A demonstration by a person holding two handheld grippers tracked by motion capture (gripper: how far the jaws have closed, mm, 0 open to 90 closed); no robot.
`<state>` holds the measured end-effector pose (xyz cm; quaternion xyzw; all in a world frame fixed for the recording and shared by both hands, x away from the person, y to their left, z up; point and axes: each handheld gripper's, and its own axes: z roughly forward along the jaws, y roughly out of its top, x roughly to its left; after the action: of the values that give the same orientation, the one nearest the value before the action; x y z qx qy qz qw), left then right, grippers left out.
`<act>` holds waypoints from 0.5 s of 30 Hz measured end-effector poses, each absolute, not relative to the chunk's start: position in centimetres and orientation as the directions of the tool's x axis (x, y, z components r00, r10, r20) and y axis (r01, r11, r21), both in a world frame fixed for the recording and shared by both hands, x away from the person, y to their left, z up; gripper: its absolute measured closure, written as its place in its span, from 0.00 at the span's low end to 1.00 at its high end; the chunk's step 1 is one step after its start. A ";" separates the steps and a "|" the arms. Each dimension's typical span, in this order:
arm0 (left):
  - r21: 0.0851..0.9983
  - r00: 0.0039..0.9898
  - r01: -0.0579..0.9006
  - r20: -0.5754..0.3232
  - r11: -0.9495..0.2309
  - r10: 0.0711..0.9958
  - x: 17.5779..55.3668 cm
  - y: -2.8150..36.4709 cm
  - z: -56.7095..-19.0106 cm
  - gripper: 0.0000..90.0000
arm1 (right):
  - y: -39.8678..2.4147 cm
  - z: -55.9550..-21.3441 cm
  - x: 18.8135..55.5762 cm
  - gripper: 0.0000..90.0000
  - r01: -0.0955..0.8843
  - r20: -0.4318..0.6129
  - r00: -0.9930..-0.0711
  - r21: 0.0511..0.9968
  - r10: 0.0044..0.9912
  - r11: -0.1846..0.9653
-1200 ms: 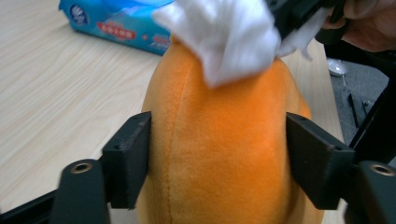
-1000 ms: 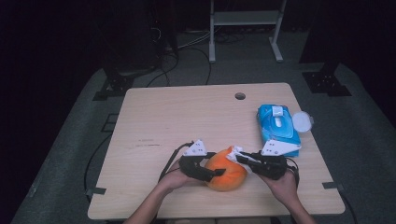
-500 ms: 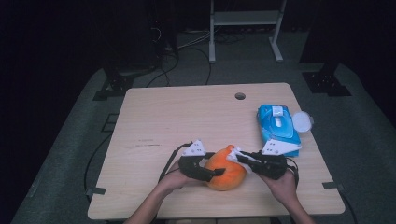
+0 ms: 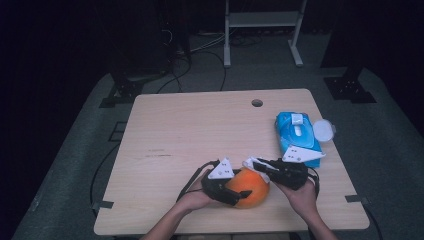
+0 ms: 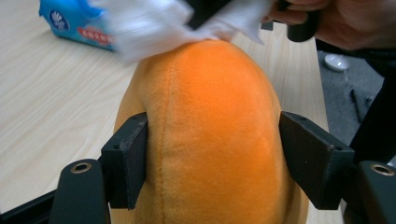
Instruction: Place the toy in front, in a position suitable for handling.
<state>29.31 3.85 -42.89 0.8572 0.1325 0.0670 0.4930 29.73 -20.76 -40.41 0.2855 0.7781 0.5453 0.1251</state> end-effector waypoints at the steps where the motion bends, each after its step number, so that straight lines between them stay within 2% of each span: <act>1: 0.863 0.956 0.159 -0.014 -0.479 0.292 29.3 3.8 -42.9 0.31 | -20.9 -40.4 29.8 0.89 0.318 0.123 -0.801 0.916 0.586 0.243; 4: 0.873 0.958 0.175 -0.045 -0.455 0.283 29.7 4.1 -42.8 0.29 | -21.3 -40.5 29.9 0.89 0.332 0.132 -0.791 0.912 0.597 0.239; 9: 0.868 0.943 0.238 -0.100 -0.436 0.317 30.6 4.6 -42.8 0.13 | -21.4 -40.7 29.8 0.89 0.333 0.118 -0.794 0.905 0.597 0.265; 11: 0.864 0.941 0.262 -0.130 -0.430 0.313 30.8 4.7 -43.1 0.15 | -21.5 -40.6 29.9 0.89 0.344 0.128 -0.791 0.901 0.598 0.263; 15: 0.859 0.943 0.242 -0.099 -0.451 0.316 30.3 4.1 -43.0 0.26 | -21.3 -40.4 29.8 0.89 0.344 0.128 -0.790 0.902 0.600 0.261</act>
<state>30.26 4.14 -42.99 0.8508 0.1639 0.0374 0.4979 29.83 -21.34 -40.44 0.3007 0.7849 0.5281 0.1210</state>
